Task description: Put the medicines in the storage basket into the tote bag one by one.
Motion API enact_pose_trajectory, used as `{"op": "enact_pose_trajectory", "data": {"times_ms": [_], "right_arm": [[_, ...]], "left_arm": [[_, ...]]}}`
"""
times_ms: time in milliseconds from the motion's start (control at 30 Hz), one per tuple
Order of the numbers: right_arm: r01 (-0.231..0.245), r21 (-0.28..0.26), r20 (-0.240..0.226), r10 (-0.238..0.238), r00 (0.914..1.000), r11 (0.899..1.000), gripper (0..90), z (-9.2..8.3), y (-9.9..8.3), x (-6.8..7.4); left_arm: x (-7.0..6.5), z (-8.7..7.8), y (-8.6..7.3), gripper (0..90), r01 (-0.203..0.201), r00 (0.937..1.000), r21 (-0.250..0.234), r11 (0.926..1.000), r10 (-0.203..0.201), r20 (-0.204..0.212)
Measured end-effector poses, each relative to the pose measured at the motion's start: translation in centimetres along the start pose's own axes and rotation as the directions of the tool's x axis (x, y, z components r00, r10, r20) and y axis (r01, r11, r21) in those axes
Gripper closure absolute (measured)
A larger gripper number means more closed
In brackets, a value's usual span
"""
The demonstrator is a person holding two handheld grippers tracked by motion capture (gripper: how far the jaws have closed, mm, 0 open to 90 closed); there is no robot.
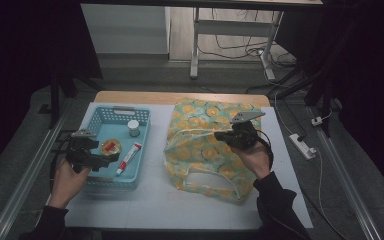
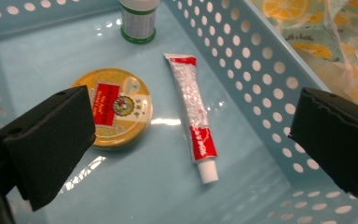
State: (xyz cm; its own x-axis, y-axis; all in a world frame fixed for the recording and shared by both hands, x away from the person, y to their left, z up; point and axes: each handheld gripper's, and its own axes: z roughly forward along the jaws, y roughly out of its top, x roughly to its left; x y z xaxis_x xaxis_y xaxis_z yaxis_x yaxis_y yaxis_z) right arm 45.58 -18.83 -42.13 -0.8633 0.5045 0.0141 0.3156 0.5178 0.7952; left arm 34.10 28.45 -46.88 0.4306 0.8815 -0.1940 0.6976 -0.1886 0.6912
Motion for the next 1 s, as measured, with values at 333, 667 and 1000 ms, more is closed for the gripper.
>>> {"op": "enact_pose_trajectory", "data": {"times_ms": [333, 667, 1000], "right_arm": [[-0.005, -0.006, 0.003, 0.005, 1.0, 1.0, 90.0, -0.1, 0.0, 0.0], [-0.007, -0.005, 0.001, 0.007, 1.0, 1.0, 90.0, 0.0, 0.0, -0.1], [0.0, -0.006, -0.007, 0.0, 1.0, 1.0, 90.0, -0.1, 0.0, -0.1]], "left_arm": [[1.6, 0.5, 1.4, 0.1, 0.008, 0.9996, 0.03, 0.9995, -0.008, -0.026], [3.7, 2.6, 2.5, 0.0, 0.044, 0.9984, 0.106, 0.9934, -0.04, -0.039], [4.8, 5.9, 3.2, 0.0, 0.056, 0.9981, 0.184, 0.9813, -0.051, -0.035]]}}
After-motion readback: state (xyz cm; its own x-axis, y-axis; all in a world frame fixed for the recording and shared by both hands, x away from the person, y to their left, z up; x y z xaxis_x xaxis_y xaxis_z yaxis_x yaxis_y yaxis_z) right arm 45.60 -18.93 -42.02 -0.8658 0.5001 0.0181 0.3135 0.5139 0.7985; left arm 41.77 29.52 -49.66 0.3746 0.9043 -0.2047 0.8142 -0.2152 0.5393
